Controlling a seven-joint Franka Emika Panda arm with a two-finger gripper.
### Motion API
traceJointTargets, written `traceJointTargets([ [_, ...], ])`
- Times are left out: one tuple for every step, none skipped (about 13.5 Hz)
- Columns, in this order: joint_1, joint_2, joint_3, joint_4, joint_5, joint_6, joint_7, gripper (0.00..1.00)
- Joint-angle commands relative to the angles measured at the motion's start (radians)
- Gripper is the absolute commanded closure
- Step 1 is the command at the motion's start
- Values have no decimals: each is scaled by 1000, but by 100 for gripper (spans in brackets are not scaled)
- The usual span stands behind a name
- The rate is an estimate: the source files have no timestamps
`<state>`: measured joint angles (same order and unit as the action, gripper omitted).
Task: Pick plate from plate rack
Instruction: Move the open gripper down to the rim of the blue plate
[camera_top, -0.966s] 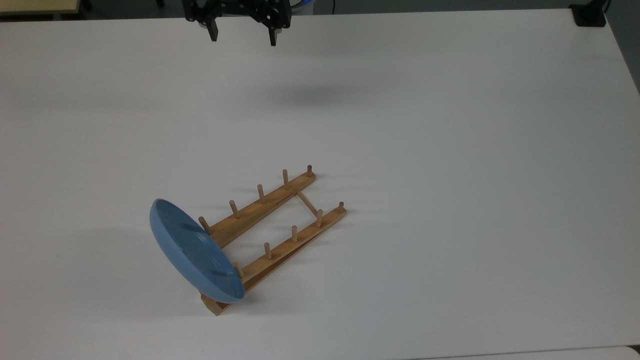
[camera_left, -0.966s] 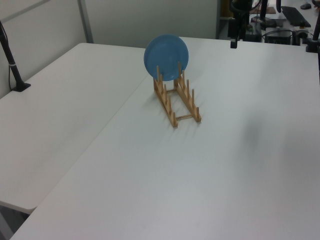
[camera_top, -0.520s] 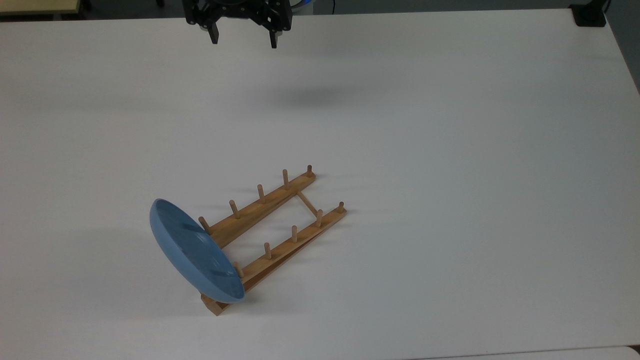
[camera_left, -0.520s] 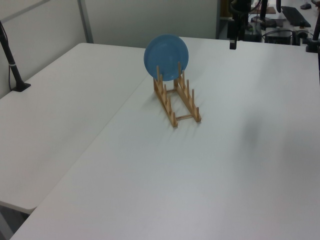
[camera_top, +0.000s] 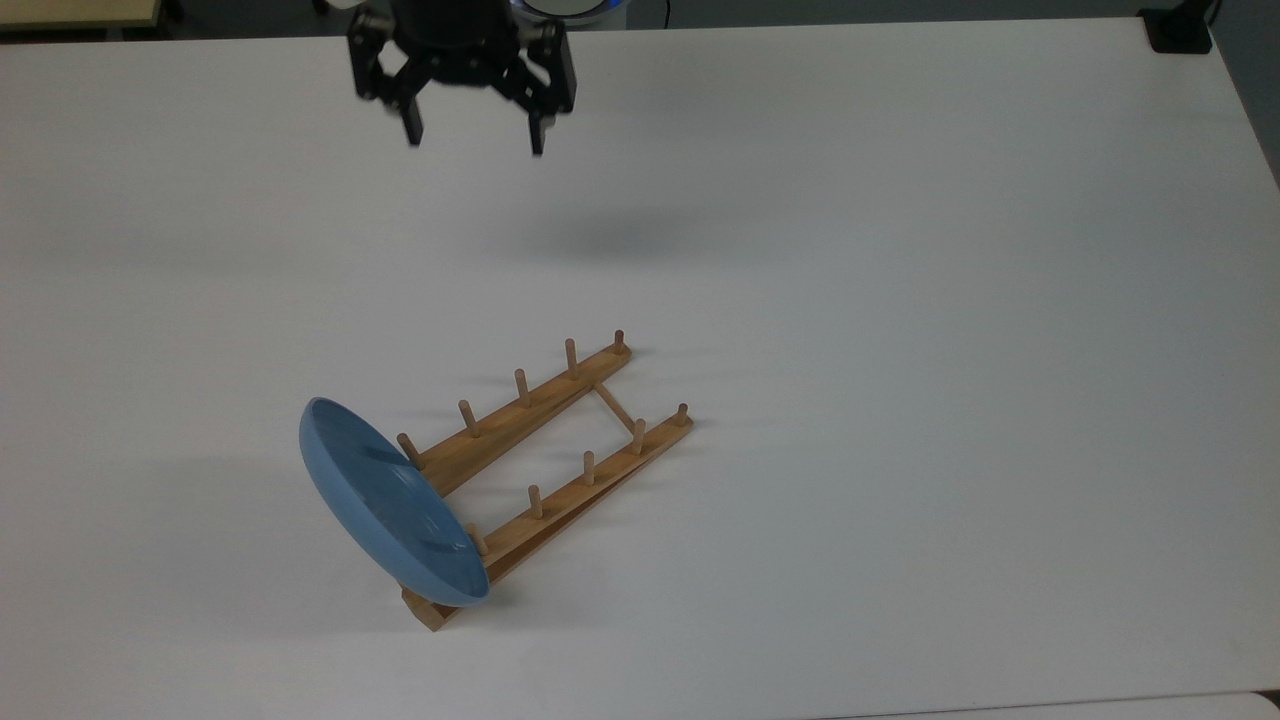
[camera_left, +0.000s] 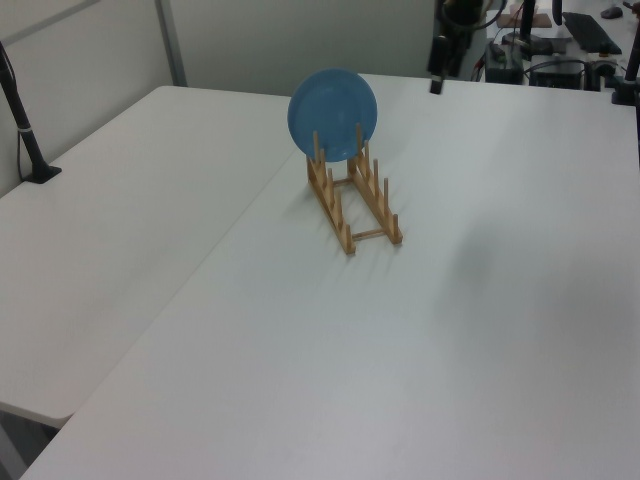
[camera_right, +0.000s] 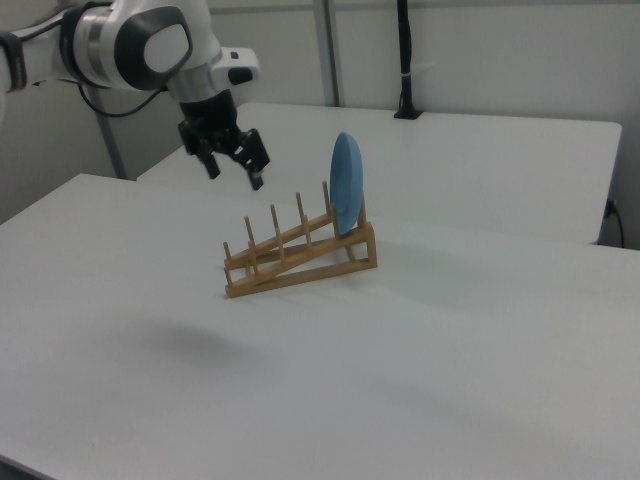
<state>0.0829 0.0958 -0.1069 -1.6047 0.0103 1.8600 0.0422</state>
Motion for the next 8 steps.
traceJointTargets([
  [6,47,-23,63,-105,180,-28,0],
  [6,51,-22,68,-169,224,-39,0],
  [9,62,-22,69,-234,284,-57,0],
  [11,76,-23,69,-290,360,-77,0],
  [11,93,-24,69,-343,437,-91,0],
  [11,111,-25,71,-392,496,-97,0],
  [11,131,-27,83,-439,524,-107,0],
  [12,181,-36,138,-495,527,-135,0],
])
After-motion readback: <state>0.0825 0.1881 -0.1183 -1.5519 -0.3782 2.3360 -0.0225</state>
